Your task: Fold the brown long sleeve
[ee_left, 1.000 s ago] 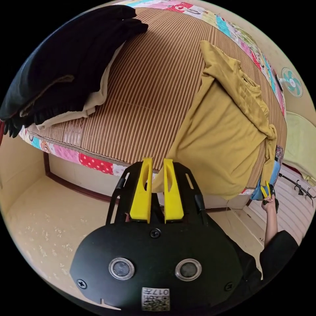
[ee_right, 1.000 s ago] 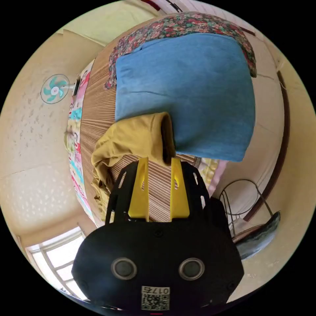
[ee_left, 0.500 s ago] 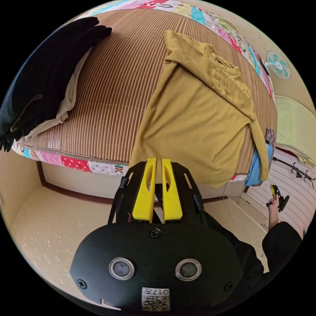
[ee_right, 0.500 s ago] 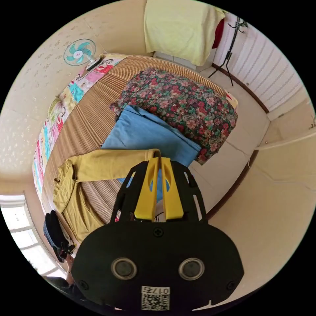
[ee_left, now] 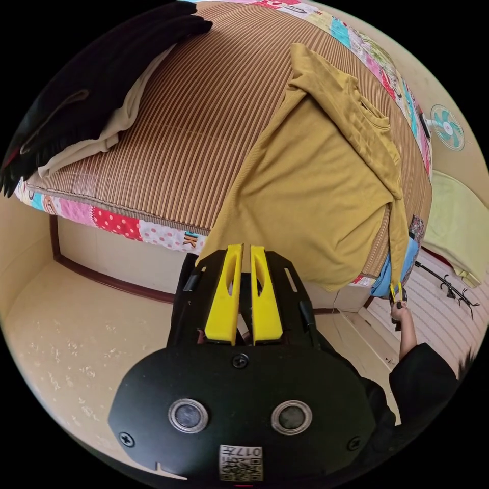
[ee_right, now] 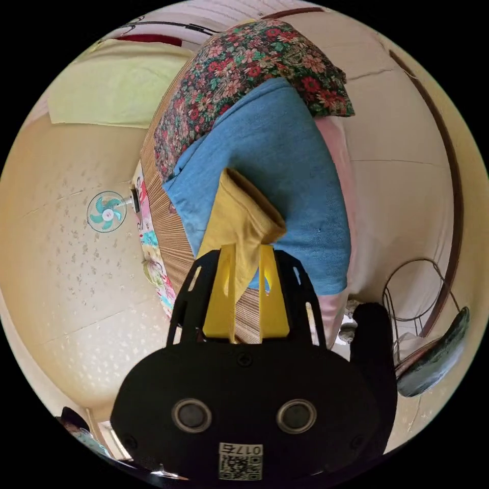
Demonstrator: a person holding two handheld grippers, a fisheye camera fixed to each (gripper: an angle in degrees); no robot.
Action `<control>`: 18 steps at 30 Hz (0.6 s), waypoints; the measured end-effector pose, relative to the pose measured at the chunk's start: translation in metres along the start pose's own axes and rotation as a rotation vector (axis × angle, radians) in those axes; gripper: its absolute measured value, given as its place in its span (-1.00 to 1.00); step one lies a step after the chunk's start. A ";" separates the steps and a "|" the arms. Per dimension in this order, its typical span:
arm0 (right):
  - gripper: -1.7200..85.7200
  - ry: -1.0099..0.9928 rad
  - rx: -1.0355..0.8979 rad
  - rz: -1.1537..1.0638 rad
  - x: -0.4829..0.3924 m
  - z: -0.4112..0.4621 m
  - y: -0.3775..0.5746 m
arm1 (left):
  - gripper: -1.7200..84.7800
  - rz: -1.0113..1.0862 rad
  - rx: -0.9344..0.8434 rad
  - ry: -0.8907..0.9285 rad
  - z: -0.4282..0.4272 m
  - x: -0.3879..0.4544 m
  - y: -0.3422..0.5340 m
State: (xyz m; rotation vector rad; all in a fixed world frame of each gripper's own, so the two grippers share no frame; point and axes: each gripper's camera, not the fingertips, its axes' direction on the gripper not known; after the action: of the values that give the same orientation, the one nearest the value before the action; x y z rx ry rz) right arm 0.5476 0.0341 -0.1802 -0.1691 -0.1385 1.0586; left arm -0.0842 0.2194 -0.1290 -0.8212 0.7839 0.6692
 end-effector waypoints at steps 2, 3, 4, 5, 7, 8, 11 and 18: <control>-0.89 0.041 0.066 -0.118 -0.040 -0.007 0.011 | -0.91 -0.013 0.006 0.013 -0.002 -0.006 0.002; -0.90 0.054 0.082 -0.254 -0.077 -0.007 0.027 | -0.91 -0.022 0.012 0.019 -0.004 -0.010 0.003; -0.91 0.044 0.083 -0.406 -0.118 -0.003 0.051 | -0.91 -0.033 0.017 0.024 -0.005 -0.014 0.006; -0.91 0.033 0.082 -0.482 -0.138 0.000 0.067 | -0.91 -0.038 0.020 0.026 -0.006 -0.016 0.007; -0.92 -0.057 -0.001 -0.768 -0.210 0.033 0.148 | -0.90 -0.060 0.026 0.043 -0.009 -0.024 0.011; -0.92 -0.086 -0.042 -0.820 -0.224 0.045 0.170 | -0.90 -0.067 0.027 0.049 -0.009 -0.026 0.013; -0.91 -0.235 -0.321 -1.016 -0.270 0.123 0.288 | -0.88 -0.082 0.028 0.077 -0.012 -0.035 0.018; -0.89 0.096 -1.006 -1.348 -0.197 0.290 0.466 | -0.77 -0.040 0.064 0.079 -0.031 -0.065 0.022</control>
State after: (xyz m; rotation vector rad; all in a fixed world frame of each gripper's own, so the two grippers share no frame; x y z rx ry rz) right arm -0.0021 0.1059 0.0022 -0.8835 -0.5918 -0.4426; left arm -0.1470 0.1909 -0.0982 -0.8063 0.8540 0.5761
